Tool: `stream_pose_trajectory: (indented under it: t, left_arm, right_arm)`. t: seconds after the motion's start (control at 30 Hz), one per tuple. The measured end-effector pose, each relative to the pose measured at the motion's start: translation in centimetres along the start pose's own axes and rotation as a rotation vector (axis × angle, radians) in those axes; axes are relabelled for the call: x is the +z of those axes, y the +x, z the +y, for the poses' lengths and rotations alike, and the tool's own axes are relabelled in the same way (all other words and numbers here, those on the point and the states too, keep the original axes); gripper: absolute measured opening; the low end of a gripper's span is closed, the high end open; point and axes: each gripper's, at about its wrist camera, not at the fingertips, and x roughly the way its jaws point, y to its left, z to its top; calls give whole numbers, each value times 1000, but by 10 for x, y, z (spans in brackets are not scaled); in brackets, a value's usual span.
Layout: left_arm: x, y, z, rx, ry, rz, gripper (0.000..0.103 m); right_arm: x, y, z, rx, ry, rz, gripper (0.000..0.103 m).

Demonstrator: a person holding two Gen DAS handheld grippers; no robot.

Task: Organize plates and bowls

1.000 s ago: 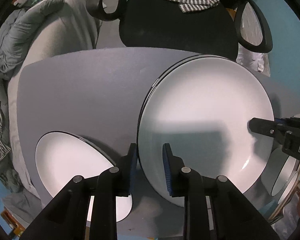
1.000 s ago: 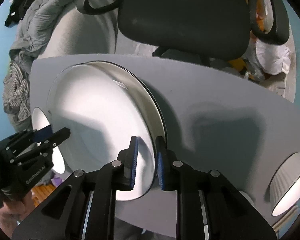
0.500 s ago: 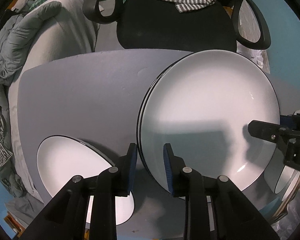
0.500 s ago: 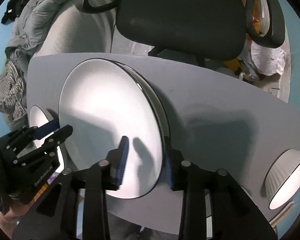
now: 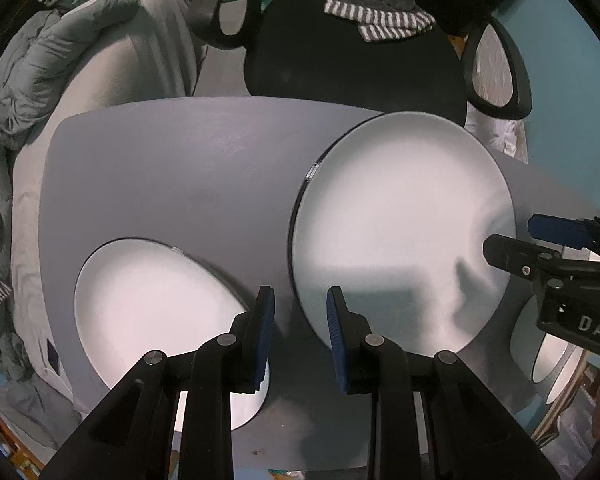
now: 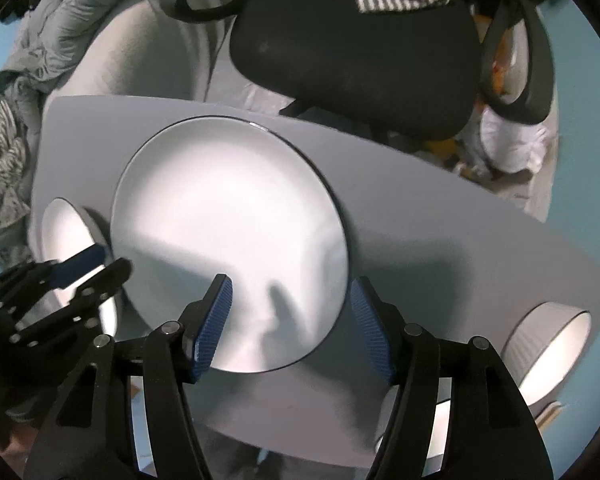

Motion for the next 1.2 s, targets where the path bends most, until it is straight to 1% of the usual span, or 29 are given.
stream_pose_trajectory:
  t: [0.07,0.1,0.13,0.17,0.27,0.37,0.5,0.63,0.7,0.77,0.93,1.2]
  left_arm:
    - [-4,-5,4,-4,-13,-14,28]
    - [-7,-9,8,-6,-22,-22,33]
    - [-9,-12,10,-5,-28,-27,35]
    - [-13,-16,12,-5,-34,-38,38]
    - [-25,-30,18,-1,-38,-76,41]
    - [-34,-40,26,3,-46,-104,47]
    - [-49,-49,39,-11,-60,-120,48]
    - [-64,-56,52,-5,-70,-136,48]
    - [-69,-57,58,-2,-82,-137,48]
    - [-74,-56,66,-3,-100,-135,48]
    - [-84,-54,84,2,-147,-129,48]
    - [-104,-49,119,10,-232,-128,48]
  right_arm:
    - [-4,-5,5,-29,-26,-23,64]
    - [-6,-8,6,-35,-34,-30,65]
    - [-8,-11,10,-43,-49,-43,69]
    - [-8,-13,12,-51,-60,-52,70]
    - [-13,-20,21,-85,-98,-76,70]
    - [-18,-24,31,-91,-130,-80,70]
    - [-28,-30,46,-100,-172,-90,70]
    - [-36,-29,61,-66,-205,-70,70]
    - [-40,-29,67,-58,-219,-74,70]
    - [-43,-31,77,-65,-236,-85,70]
    - [-48,-30,96,-52,-279,-82,70]
    - [-48,-25,128,-34,-361,-75,70]
